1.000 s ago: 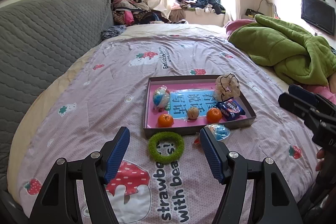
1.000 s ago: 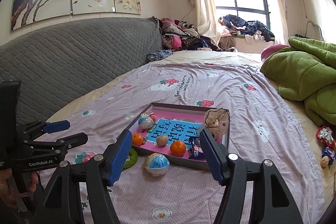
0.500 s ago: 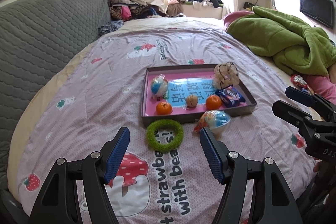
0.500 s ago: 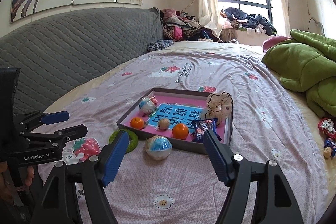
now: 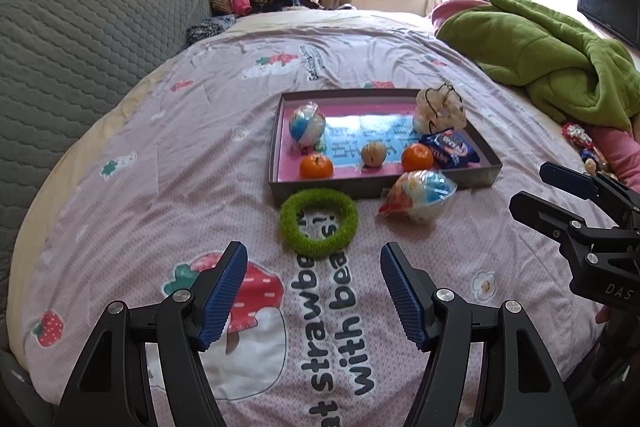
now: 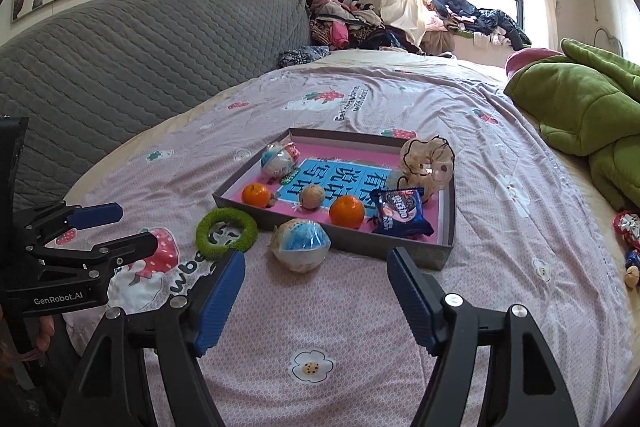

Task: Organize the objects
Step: 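Withdraw both tools from the tray toward the green ring and wrapped egg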

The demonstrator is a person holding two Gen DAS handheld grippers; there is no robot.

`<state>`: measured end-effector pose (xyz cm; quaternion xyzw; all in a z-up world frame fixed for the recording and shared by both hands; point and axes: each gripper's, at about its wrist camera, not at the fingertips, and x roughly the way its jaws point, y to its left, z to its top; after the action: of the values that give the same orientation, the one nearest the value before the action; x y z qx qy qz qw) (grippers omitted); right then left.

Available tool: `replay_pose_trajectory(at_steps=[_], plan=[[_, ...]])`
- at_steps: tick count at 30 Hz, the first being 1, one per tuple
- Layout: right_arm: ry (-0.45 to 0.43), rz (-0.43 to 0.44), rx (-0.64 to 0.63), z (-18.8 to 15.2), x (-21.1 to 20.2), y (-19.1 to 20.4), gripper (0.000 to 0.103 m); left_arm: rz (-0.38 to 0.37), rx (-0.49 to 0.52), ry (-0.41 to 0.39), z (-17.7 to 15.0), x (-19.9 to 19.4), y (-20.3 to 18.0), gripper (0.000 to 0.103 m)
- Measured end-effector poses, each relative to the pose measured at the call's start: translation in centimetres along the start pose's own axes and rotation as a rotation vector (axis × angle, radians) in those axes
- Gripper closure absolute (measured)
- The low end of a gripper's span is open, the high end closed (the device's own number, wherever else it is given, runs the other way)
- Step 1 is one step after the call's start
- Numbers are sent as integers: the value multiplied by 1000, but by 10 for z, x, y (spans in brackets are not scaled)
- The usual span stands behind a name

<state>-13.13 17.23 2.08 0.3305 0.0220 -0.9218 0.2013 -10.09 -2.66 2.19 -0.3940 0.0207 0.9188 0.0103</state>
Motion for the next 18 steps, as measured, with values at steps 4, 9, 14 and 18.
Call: replay_pose_trajectory(at_steps=[4,9,14,18], plan=[[20,1,-5,-5,7,3,30,-1,4,20,-6,6,-1,32],[45,0,-15,-10,15,7,30,0,0,40,-9,14,-1,32],[62,-1,-13,-13,22,7,30,3,-10,57,-11,23,3,32],[72,-8,-7,-14,26,5,30,12,-15,82,-12,32,6,32]])
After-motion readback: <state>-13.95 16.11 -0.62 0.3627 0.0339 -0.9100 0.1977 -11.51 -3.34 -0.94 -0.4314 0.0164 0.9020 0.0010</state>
